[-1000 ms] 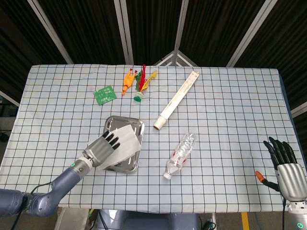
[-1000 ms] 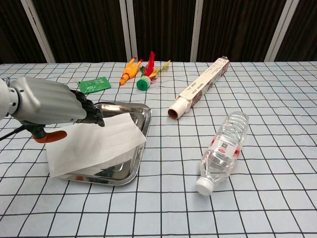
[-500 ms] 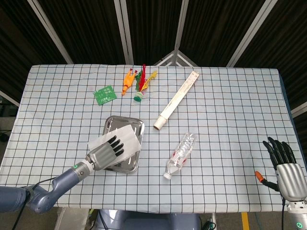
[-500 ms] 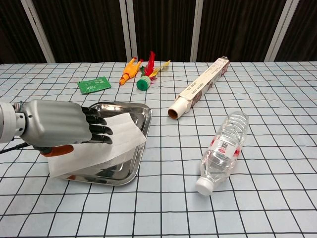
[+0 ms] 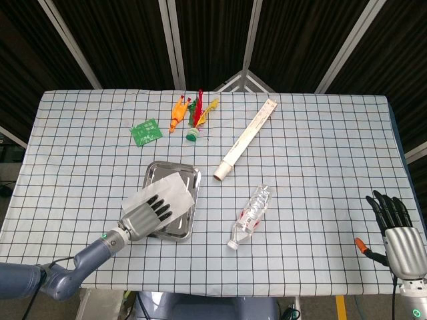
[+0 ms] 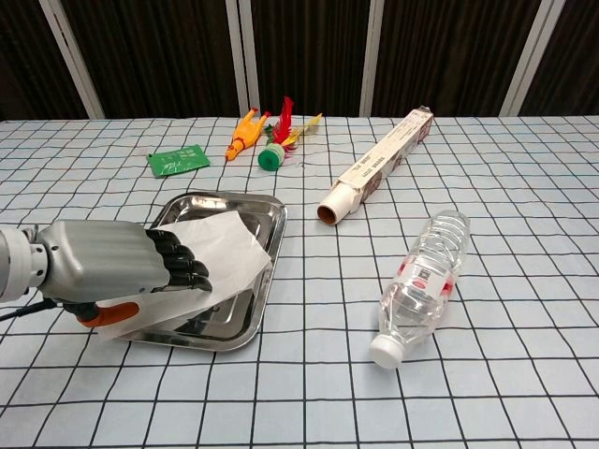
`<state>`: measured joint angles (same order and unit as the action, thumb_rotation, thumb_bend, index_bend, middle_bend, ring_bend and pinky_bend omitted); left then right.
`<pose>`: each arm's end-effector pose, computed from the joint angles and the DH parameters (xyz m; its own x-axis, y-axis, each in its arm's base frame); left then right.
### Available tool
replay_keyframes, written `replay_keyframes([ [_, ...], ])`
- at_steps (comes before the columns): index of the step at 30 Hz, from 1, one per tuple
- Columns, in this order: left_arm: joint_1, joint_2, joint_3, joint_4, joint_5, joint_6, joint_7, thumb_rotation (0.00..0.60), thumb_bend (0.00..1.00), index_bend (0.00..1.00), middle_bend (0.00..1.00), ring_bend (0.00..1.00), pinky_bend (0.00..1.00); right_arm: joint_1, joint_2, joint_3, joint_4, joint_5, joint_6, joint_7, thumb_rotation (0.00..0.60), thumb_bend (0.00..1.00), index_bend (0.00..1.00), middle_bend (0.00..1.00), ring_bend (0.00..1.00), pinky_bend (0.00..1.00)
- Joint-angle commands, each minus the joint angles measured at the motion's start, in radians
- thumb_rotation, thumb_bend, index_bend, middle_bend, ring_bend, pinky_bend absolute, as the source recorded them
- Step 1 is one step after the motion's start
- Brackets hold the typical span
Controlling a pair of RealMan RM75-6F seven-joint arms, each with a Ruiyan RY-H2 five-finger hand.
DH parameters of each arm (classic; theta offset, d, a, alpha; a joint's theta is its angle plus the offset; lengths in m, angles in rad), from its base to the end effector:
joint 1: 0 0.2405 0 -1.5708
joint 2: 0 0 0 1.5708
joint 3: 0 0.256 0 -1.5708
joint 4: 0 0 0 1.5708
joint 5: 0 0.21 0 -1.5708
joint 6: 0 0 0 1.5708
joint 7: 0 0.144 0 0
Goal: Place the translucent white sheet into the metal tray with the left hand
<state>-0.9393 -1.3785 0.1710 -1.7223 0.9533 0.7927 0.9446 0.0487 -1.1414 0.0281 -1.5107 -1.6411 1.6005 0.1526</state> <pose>-0.1689 0.2793 -0.0284 0.9484 0.1837 0.2586 0.3048 -0.7536 -0.5823 -0.3112 -0.1647 0.1645 0.3258 0.0625 0.9434 -0.9356 -0.1222 0.3312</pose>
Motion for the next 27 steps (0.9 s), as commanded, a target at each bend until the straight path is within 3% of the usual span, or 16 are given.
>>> replay_keyframes([
  [1,0.002,-0.017,-0.009,-0.039,-0.099,0.043,0.016,0.6,0.64,0.0,0.0,0.0,0.0,0.0,0.0,0.0,0.0,-0.001,0.0,-0.001,0.6,0.29,0.0,0.0,0.0,0.0],
  [11,-0.015,-0.062,-0.03,-0.097,-0.294,0.15,0.056,0.6,0.64,0.0,0.0,0.0,0.0,0.0,0.0,0.0,0.001,-0.002,0.002,0.001,0.6,0.29,0.0,0.0,0.0,0.0],
  [22,-0.034,-0.148,-0.126,-0.141,-0.49,0.296,0.048,0.6,0.64,0.0,0.0,0.0,0.0,0.001,-0.001,-0.002,0.001,-0.008,0.004,0.001,0.6,0.29,0.0,0.0,0.0,0.0],
  [27,-0.048,-0.183,-0.153,-0.14,-0.525,0.344,0.059,0.6,0.64,0.0,0.0,0.0,0.0,0.001,-0.001,-0.002,0.001,-0.009,0.005,0.003,0.6,0.29,0.0,0.0,0.0,0.0],
])
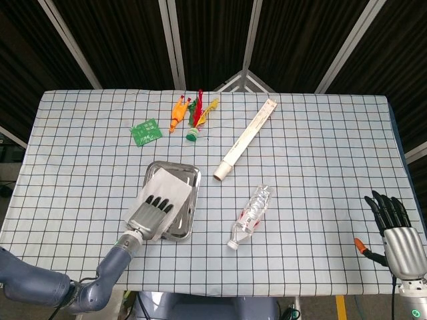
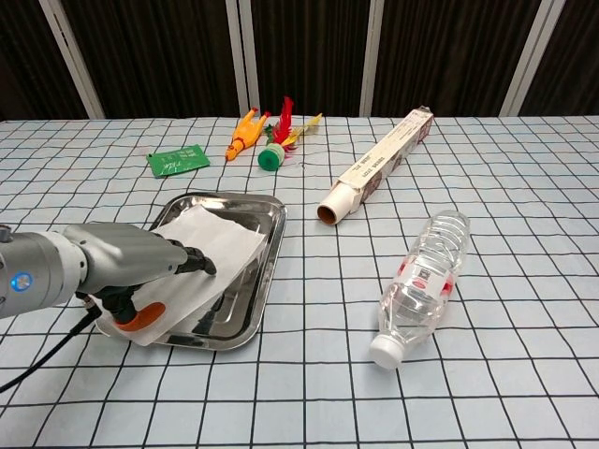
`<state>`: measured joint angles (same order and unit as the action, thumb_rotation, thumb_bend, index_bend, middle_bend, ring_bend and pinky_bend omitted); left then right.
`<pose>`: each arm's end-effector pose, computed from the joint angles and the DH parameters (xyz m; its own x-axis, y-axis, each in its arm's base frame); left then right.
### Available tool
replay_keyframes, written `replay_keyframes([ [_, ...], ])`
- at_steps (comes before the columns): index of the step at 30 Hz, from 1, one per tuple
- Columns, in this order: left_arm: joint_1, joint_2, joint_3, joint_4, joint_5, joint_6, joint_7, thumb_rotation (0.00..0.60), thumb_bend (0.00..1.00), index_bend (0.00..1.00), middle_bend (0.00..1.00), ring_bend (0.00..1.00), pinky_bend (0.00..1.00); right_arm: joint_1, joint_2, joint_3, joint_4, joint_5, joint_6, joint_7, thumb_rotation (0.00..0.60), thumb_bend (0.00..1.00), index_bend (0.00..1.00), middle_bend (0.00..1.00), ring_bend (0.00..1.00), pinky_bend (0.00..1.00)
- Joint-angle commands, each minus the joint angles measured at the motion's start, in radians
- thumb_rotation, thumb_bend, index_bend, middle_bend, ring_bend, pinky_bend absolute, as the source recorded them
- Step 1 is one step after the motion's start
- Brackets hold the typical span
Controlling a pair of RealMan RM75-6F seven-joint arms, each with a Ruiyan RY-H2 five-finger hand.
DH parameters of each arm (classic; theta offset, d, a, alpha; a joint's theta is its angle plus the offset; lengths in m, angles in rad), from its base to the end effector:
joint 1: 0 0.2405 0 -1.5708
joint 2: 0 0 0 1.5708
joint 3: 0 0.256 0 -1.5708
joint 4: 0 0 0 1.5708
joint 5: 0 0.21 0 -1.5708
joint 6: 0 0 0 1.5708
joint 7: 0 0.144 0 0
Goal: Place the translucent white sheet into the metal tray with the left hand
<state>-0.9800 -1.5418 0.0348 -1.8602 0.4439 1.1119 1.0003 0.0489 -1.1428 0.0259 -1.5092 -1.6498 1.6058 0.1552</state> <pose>-0.1286 0.2727 -0.0484 0.7391 0.4777 0.4750 0.6698 -0.4459 -0.5938 -0.3100 -0.1641 0.1640 0.3228 0.0639 0.9443 -0.9352 -0.1316 0.3286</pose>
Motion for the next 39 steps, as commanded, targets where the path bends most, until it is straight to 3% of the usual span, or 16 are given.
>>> replay_keyframes([
  [1,-0.007,-0.028,-0.027,-0.004,-0.026,0.033,-0.001,0.6,0.64,0.0,0.0,0.0,0.0,0.0,0.0,-0.001,0.0,-0.002,0.0,0.001,0.6,0.29,0.0,0.0,0.0,0.0],
  [10,-0.026,-0.086,-0.097,-0.004,-0.132,0.096,-0.002,0.6,0.64,0.0,0.0,0.0,0.0,0.001,-0.001,-0.002,0.004,-0.009,0.005,0.006,0.6,0.29,0.0,0.0,0.0,0.0],
  [22,-0.039,-0.112,-0.113,0.032,-0.185,0.118,0.02,0.6,0.64,0.0,0.0,0.0,0.0,0.001,-0.002,-0.003,0.008,-0.015,0.011,0.012,0.6,0.29,0.0,0.0,0.0,0.0],
  [39,-0.043,-0.178,-0.185,0.095,-0.236,0.162,0.006,0.6,0.64,0.0,0.0,0.0,0.0,0.001,-0.001,-0.006,0.007,-0.021,0.015,0.016,0.6,0.29,0.0,0.0,0.0,0.0],
])
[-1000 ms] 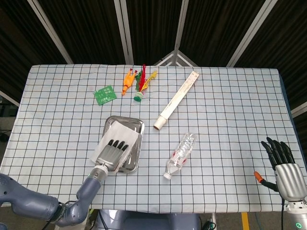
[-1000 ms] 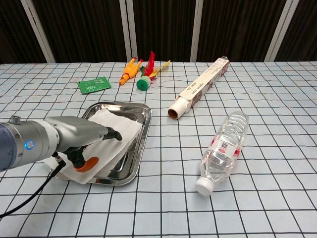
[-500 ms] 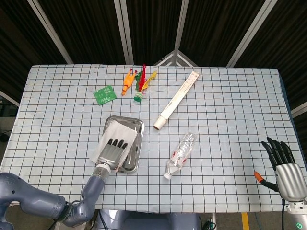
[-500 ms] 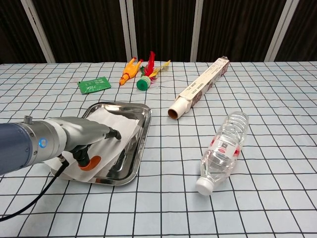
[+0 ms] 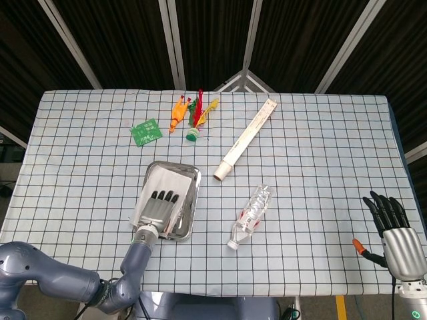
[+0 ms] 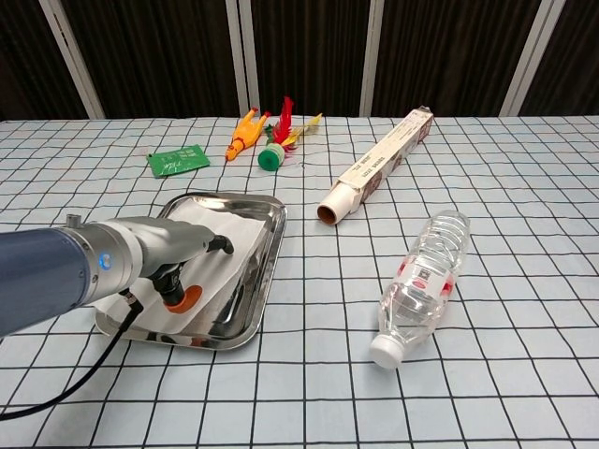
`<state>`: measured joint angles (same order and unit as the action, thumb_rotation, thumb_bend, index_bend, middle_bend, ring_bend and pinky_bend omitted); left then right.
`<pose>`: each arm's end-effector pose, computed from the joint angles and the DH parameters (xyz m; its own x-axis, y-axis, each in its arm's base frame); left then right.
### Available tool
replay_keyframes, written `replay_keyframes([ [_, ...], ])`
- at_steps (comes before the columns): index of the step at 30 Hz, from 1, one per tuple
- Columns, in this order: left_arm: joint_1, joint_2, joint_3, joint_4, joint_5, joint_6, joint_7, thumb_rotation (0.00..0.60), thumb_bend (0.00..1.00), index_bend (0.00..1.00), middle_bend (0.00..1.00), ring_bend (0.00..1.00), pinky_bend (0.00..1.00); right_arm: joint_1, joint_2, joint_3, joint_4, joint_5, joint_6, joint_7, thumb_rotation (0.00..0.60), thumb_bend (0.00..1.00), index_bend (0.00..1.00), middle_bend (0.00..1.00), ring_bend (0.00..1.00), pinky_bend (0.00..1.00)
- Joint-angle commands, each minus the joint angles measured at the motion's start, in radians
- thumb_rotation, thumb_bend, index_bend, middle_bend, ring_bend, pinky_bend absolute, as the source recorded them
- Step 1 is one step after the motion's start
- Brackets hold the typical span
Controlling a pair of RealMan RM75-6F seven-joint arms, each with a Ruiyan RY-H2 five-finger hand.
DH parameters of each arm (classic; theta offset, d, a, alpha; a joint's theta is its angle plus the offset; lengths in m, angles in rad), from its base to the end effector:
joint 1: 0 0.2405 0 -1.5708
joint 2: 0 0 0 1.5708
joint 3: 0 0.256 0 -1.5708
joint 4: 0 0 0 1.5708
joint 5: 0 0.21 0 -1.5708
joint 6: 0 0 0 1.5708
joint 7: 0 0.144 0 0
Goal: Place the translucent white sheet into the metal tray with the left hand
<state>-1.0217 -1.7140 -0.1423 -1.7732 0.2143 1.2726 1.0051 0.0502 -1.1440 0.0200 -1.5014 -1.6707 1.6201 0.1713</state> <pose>-0.0963 0.2874 -0.0721 0.5768 0.5476 0.6062 0.7968 -0.2136 -0.5652 -0.3080 -0.1628 0.1639 0.3118 0.0669 0.9478 -0.9350 -0.1558 0.3186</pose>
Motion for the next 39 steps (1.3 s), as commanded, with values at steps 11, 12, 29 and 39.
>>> replay_keyframes([
  [11,0.002,-0.029,-0.03,0.021,0.005,0.015,-0.006,0.6,0.64,0.0,0.0,0.0,0.0,0.0,0.001,0.0,-0.002,0.0,0.001,0.002,0.6,0.29,0.0,0.0,0.0,0.0],
  [12,0.002,-0.03,-0.031,0.022,0.006,0.015,-0.007,0.6,0.64,0.0,0.0,0.0,0.0,0.0,0.001,-0.001,-0.002,-0.001,0.001,0.002,0.6,0.29,0.0,0.0,0.0,0.0],
  [29,0.004,-0.055,-0.045,0.046,-0.003,0.005,0.009,0.6,0.64,0.0,0.0,0.0,0.0,-0.002,0.0,0.0,-0.003,-0.001,0.006,0.003,0.6,0.29,0.0,0.0,0.0,0.0],
  [39,0.001,-0.076,-0.063,0.075,-0.01,0.005,0.011,0.6,0.64,0.0,0.0,0.0,0.0,-0.003,0.001,0.0,-0.001,0.0,0.009,0.01,0.6,0.29,0.0,0.0,0.0,0.0],
])
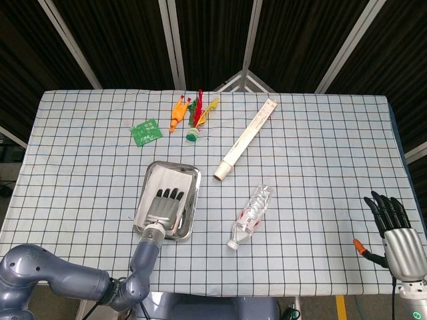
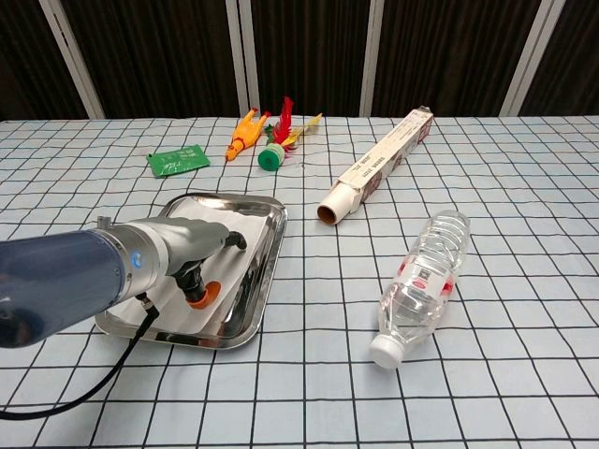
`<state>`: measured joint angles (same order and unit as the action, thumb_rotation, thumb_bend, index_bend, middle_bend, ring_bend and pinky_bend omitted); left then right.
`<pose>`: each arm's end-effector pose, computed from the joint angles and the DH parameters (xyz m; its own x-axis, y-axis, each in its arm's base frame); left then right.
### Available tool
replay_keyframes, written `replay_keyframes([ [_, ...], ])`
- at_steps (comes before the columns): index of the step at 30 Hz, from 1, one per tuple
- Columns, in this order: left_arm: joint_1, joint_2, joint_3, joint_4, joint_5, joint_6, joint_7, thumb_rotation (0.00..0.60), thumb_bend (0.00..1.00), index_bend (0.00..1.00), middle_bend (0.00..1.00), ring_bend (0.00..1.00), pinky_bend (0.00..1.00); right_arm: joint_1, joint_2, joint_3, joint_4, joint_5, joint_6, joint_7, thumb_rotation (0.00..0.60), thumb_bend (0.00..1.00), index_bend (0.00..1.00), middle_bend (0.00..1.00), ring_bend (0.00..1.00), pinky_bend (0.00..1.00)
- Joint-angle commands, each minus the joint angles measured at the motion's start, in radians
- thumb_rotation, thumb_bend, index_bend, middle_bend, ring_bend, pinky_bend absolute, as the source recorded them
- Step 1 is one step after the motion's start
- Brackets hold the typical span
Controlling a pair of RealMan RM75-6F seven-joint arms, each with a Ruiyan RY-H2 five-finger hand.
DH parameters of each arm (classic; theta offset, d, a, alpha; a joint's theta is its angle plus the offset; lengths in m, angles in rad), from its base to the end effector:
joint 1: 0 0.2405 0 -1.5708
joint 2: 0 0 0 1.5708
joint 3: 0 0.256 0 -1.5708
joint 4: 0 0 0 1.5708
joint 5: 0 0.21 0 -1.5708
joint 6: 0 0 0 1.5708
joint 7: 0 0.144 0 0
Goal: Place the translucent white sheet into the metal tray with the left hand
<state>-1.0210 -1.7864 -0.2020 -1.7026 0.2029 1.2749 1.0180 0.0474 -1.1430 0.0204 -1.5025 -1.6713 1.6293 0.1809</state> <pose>-0.0844 0.2925 -0.0864 0.5394 0.5483 0.6390 0.8221 -0.1787 -0.5406 -0.3076 -0.1619 0.1653 0.3014 0.0738 0.9507 -0.9380 -0.1561 0.3095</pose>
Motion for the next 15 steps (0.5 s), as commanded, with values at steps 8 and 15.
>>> replay_keyframes([
  [8,0.003,-0.013,-0.014,0.025,0.001,0.008,0.0,0.6,0.64,0.0,0.0,0.0,0.0,0.0,0.0,-0.001,0.0,-0.001,0.0,0.001,0.6,0.29,0.0,0.0,0.0,0.0],
  [15,0.007,-0.02,-0.014,0.021,0.008,0.0,-0.001,0.6,0.64,0.0,0.0,0.0,0.0,-0.001,0.0,-0.001,-0.001,0.0,0.0,0.0,0.6,0.29,0.0,0.0,0.0,0.0],
])
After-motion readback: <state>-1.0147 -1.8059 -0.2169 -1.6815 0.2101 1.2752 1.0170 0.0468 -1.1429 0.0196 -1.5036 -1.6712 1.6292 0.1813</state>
